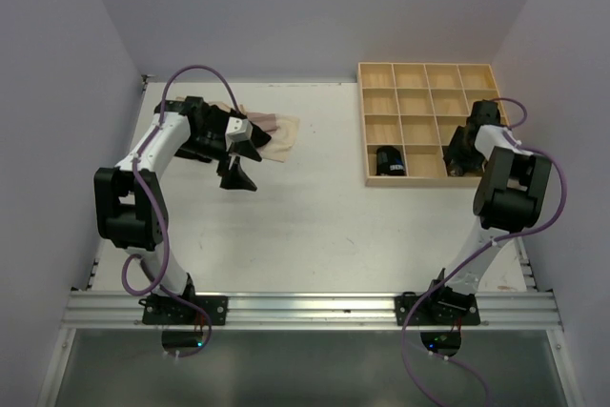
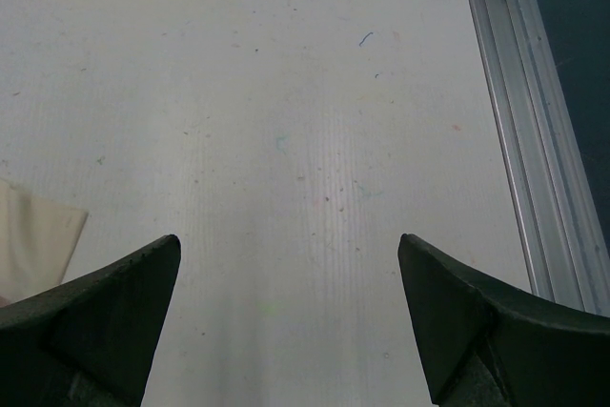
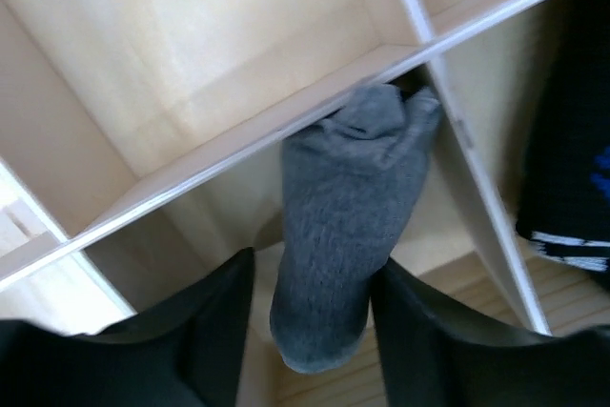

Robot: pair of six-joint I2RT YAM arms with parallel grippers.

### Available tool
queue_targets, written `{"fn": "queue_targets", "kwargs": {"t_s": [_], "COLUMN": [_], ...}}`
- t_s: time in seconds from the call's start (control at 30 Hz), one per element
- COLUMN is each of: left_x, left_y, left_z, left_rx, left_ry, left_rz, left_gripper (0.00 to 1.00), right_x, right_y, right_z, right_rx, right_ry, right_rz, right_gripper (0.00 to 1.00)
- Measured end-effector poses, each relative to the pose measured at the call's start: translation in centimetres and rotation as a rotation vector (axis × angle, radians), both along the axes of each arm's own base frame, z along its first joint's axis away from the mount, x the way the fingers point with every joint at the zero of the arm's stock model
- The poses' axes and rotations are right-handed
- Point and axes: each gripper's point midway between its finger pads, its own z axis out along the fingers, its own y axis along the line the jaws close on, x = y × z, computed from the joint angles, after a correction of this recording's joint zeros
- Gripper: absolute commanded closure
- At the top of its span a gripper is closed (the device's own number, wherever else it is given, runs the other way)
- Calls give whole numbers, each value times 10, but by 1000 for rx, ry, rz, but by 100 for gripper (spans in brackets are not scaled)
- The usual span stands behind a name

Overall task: Roll the underwear
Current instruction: Place the rolled underwear into the container

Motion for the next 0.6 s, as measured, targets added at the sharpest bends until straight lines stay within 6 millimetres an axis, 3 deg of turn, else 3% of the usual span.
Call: {"fn": "queue_targets", "kwargs": {"t_s": [0.17, 0.3, 0.43, 0.6], "left_x": [2, 4, 8, 24], "left_y": [1, 1, 2, 4], "left_z": [0, -1, -3, -7], "left_rx": [10, 16, 28, 58], "left_ry": [7, 9, 12, 2], "left_rz": [11, 18, 34, 89], "left_gripper": [0, 0, 0, 0], "right_x": [-2, -4, -2, 12], "right_y": [4, 8, 12, 12], "right_z": [1, 13, 42, 94], "right_rx": [17, 23, 13, -9], "right_ry": [5, -8, -63, -174], "right_rz": [-1, -1, 5, 13], "right_gripper": [38, 37, 37, 37]}}
